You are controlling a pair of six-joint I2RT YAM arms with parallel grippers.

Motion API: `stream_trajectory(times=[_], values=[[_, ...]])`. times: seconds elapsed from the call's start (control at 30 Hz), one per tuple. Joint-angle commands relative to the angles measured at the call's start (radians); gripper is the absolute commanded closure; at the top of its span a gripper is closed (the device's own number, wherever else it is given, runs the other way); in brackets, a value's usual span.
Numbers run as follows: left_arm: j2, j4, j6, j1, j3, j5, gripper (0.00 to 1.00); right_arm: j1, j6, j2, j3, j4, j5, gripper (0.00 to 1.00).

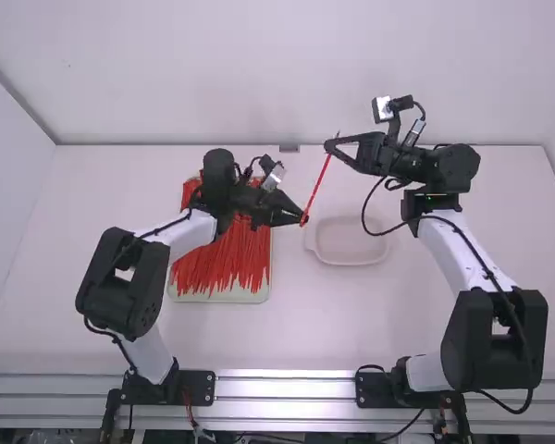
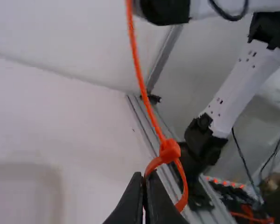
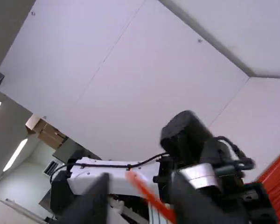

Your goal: Fasten the cable tie

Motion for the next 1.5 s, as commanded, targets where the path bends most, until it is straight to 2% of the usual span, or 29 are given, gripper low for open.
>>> stream_trajectory(times=[0.0, 0.03, 0.13, 0.2, 0.33, 0.6, 0.87, 1.1, 1.17, 1.2, 1.3, 1.33, 1.37, 1.4, 1.43, 1.47], values=[[0.004, 0.197, -0.312, 0.000, 0.008, -0.002, 0.98, -0.001, -0.028, -0.019, 0.026, 0.000, 0.016, 0.01], [0.004, 0.218, -0.327, 0.000, 0.010, -0.003, 0.98, -0.002, -0.031, -0.019, 0.026, -0.002, 0.014, 0.02], [0.004, 0.582, -0.605, 0.023, 0.058, -0.011, 0.98, -0.019, -0.034, -0.019, 0.026, -0.006, -0.016, 0.02], [0.004, 0.647, -0.705, 0.038, 0.091, -0.015, 0.98, -0.027, -0.029, -0.019, 0.026, -0.004, -0.034, 0.01], [0.003, 0.589, -0.763, 0.074, 0.171, 0.000, 0.98, -0.020, -0.027, -0.019, 0.026, -0.001, -0.058, 0.01], [0.003, 0.436, -0.691, 0.093, 0.279, -0.034, 0.98, 0.034, -0.093, -0.019, 0.025, -0.002, -0.020, 0.02], [0.003, 0.354, -0.617, 0.089, 0.312, -0.059, 0.98, 0.117, -0.136, -0.019, 0.025, -0.006, 0.088, 0.01], [0.003, 0.353, -0.583, 0.048, 0.309, -0.069, 0.98, 0.126, -0.135, -0.019, 0.025, -0.004, 0.164, 0.01], [0.003, 0.352, -0.561, 0.029, 0.309, -0.081, 0.98, 0.126, -0.135, -0.019, 0.025, -0.005, 0.166, 0.09], [0.003, 0.352, -0.561, 0.029, 0.309, -0.081, 0.98, 0.126, -0.135, -0.019, 0.025, -0.005, 0.166, 0.09], [0.003, 0.352, -0.562, 0.024, 0.309, -0.086, 0.98, 0.126, -0.132, -0.019, 0.025, -0.005, 0.162, 0.23], [0.003, 0.352, -0.562, 0.026, 0.309, -0.086, 0.98, 0.127, -0.132, -0.019, 0.025, -0.005, 0.161, 0.33], [0.003, 0.351, -0.562, 0.029, 0.309, -0.086, 0.98, 0.126, -0.132, -0.019, 0.025, -0.005, 0.159, 0.37], [0.003, 0.345, -0.562, 0.033, 0.309, -0.089, 0.98, 0.126, -0.132, -0.019, 0.025, -0.005, 0.158, 0.58], [0.003, 0.342, -0.562, 0.032, 0.309, -0.090, 0.98, 0.126, -0.132, -0.019, 0.025, -0.005, 0.155, 0.66], [0.003, 0.341, -0.562, 0.030, 0.309, -0.093, 0.98, 0.126, -0.132, -0.019, 0.025, -0.005, 0.153, 0.78]])
